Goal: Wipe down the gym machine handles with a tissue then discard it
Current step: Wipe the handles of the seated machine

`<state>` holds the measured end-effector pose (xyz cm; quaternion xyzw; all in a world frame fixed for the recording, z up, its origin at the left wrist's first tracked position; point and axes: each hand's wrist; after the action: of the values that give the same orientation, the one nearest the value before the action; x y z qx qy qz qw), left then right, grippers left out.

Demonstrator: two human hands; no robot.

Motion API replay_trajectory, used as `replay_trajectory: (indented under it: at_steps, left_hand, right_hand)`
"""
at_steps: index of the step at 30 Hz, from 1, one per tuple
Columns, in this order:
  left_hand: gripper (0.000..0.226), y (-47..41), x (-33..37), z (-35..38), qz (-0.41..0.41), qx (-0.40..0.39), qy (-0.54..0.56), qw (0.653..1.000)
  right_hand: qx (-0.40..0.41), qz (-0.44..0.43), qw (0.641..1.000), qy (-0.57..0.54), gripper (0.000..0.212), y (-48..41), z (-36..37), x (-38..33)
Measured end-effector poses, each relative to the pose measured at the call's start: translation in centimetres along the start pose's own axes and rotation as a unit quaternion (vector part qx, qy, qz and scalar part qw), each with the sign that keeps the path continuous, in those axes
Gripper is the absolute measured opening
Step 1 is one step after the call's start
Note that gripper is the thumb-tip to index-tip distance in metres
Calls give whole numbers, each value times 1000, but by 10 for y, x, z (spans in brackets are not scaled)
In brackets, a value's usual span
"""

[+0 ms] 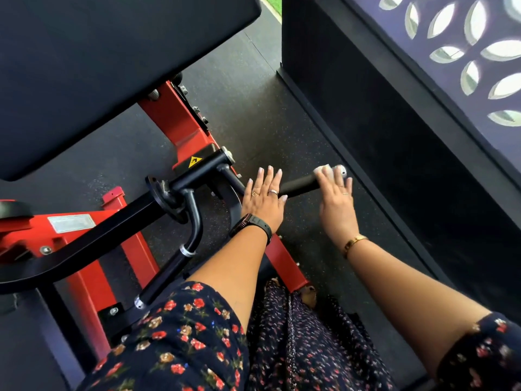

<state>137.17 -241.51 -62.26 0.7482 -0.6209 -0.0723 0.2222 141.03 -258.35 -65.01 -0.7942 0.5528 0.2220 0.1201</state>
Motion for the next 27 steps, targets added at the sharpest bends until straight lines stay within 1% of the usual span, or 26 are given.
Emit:
replay_trajectory:
  at_steps: [1, 2, 3, 5, 6, 8, 9, 11, 13, 14, 16, 17, 19, 21, 23, 25, 26, 27]
  left_hand:
    - [62, 0, 1, 0, 0, 2, -6, 1000]
    - [61, -1, 1, 0, -1, 3, -11, 1000]
    - [60, -1, 0, 1, -4, 2, -14, 1000]
    - [59, -1, 1, 2, -10, 0, -19, 1000]
    - [59, -2, 1, 2, -12, -1, -23, 1000]
    - [59, -2, 2, 1, -17, -3, -30, 999]
    - [59, -3, 2, 1, -20, -5, -27, 999]
    - [58, -4, 3, -1, -20, -13, -12, 1000]
    - [58, -4, 3, -2, -18, -17, -5, 1000]
    - [57, -4, 3, -1, -17, -17, -4, 1000]
    - [57, -3, 2, -1, -18, -15, -6, 1000]
    - [57, -3, 2, 0, -17, -15, -8, 1000]
    - [56, -3, 2, 1, -19, -12, -12, 1000]
    - [56, -4, 2, 1, -24, -12, -11, 1000]
    - [56, -5, 3, 0, -29, -15, -5, 999]
    - [56, -5, 3, 0, -27, -16, -1, 999]
    - [56, -4, 2, 1, -25, -15, -1, 1000]
    - [56, -4, 1, 1, -20, -12, -3, 1000]
  right_hand:
    - [1, 27, 1000, 4, 67, -6, -2, 2]
    - [-3, 35, 999, 5, 62, -13, -2, -1]
    - [-16, 26, 1000, 1, 58, -19, -2, -7]
    - [-41, -34, 999, -3, 51, -21, 0, -24]
    - [-70, -69, 995, -5, 51, -16, 1, -35]
    - [-120, -113, 986, -19, 61, 2, 4, -47]
    - [-121, -122, 985, -22, 63, 10, 5, -44]
    - [-75, -121, 990, -16, 66, 18, 5, -23]
    - [-34, -86, 996, -13, 77, 16, 5, 1]
    - [-23, -61, 998, -19, 79, 12, 2, 9]
    - [-8, -23, 999, -22, 75, 0, 0, 12]
    - [-3, -17, 1000, -22, 71, -6, 0, 7]
    - [-12, -36, 999, -29, 65, -12, 5, -6]
    - [-48, -99, 993, -30, 57, -4, 12, -24]
    - [-83, -152, 984, -32, 59, 13, 16, -35]
    - [-80, -156, 984, -32, 60, 25, 17, -24]
    - [-62, -143, 987, -26, 61, 27, 16, -14]
    - [-41, -119, 992, -23, 66, 26, 15, -2]
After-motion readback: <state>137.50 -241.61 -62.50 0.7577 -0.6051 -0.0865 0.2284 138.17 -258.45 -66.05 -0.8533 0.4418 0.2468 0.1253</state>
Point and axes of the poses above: each hand's wrist, its own y-axis away from the middle knuckle, its own z-axis out of the palm, x = y × z, and after that the axes turned 4 degrees about -x, right-handed
